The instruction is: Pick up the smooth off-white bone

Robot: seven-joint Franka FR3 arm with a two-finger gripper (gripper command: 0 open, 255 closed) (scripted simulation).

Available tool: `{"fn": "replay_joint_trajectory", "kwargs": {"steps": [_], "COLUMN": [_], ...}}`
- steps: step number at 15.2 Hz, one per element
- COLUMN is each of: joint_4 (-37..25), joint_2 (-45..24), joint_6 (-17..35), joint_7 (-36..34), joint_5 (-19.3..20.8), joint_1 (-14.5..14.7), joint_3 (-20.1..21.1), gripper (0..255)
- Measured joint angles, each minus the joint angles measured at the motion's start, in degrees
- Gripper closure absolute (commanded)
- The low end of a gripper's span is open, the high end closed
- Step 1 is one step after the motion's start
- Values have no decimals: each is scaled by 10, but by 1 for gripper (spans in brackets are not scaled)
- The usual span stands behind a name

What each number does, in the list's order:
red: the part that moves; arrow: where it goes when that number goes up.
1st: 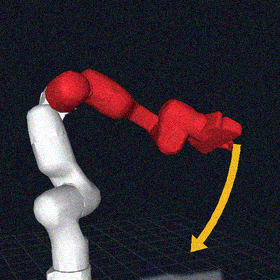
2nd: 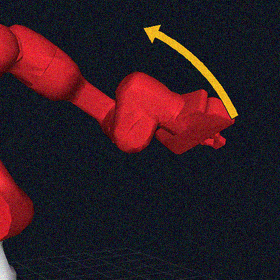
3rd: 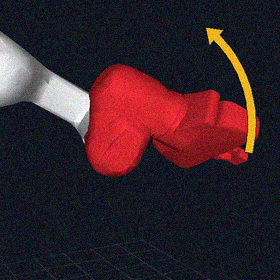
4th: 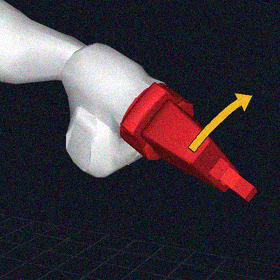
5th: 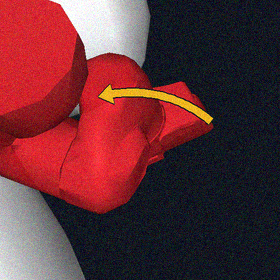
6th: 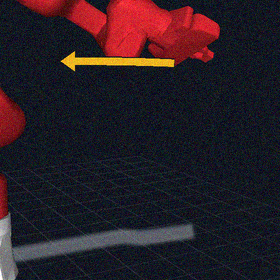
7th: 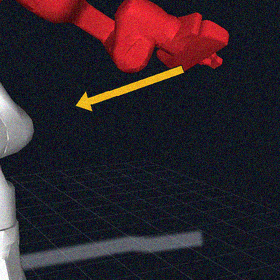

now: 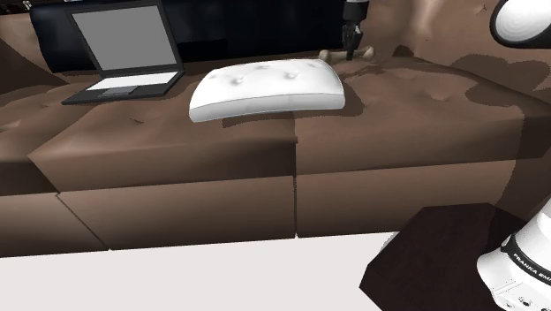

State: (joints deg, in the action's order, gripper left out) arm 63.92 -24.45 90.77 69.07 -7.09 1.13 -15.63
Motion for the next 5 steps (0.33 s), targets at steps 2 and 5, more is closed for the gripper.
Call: {"fn": "replay_joint_trajectory", "kwargs": {"steps": [2,5], "joint_4": [-25,-71], "joint_2": [-7,-23], "joint_6": [-18,-48], "joint_7": [-1,0], "joint_5": [-2,-6], "joint_1": [-2,-10], "joint_3": [0,0], "gripper": [255,255]}}
